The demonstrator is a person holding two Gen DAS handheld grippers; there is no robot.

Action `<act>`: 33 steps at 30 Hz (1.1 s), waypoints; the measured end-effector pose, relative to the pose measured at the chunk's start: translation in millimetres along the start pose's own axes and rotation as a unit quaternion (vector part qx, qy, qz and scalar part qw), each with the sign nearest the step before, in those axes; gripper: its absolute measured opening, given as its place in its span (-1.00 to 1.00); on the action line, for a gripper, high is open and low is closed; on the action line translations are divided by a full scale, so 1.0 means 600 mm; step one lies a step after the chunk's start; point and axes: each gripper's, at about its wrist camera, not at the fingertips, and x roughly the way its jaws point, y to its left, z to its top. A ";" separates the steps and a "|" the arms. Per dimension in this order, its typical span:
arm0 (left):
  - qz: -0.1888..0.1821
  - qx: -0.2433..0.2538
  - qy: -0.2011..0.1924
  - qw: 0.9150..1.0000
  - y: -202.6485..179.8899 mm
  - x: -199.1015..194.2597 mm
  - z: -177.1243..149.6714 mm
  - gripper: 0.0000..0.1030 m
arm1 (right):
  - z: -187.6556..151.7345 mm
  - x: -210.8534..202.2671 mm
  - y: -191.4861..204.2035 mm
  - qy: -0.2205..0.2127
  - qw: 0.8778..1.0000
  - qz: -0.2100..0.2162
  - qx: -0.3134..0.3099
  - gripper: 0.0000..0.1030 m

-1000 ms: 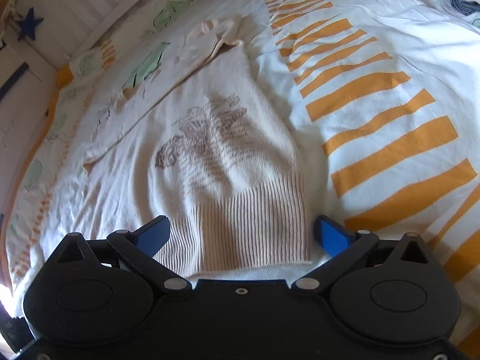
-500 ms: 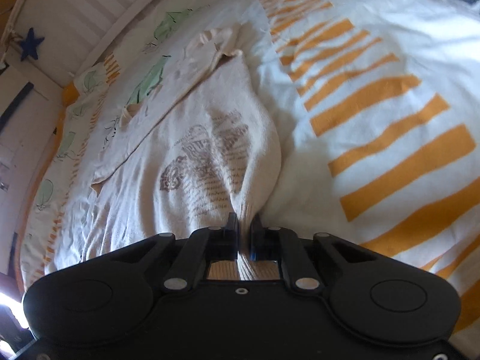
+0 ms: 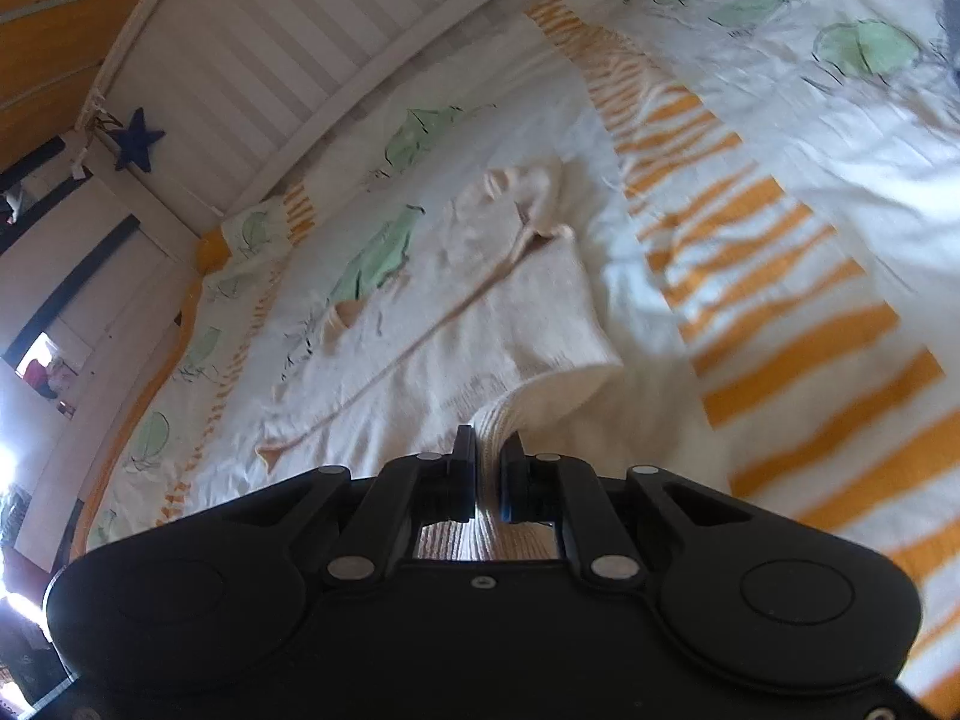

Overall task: Fold small clothes
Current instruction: 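Grasp the ribbed hem with both grippers and lift it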

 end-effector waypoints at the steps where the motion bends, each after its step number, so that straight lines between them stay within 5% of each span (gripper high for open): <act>1: -0.004 -0.003 -0.004 1.000 -0.002 0.001 0.008 -0.82 | 0.006 0.003 0.002 -0.002 1.000 0.003 0.000 -0.70; 17: -0.011 -0.014 -0.073 0.997 -0.019 0.129 0.189 -0.82 | 0.202 0.195 0.067 -0.048 0.998 0.031 -0.031 -0.70; 29: 0.028 -0.011 -0.030 0.999 0.007 0.299 0.252 -0.82 | 0.257 0.382 0.048 -0.012 0.997 -0.041 -0.057 -0.70; 33: 0.069 -0.011 -0.029 0.997 0.019 0.334 0.254 -0.74 | 0.254 0.420 0.038 0.007 0.996 -0.071 -0.060 -0.68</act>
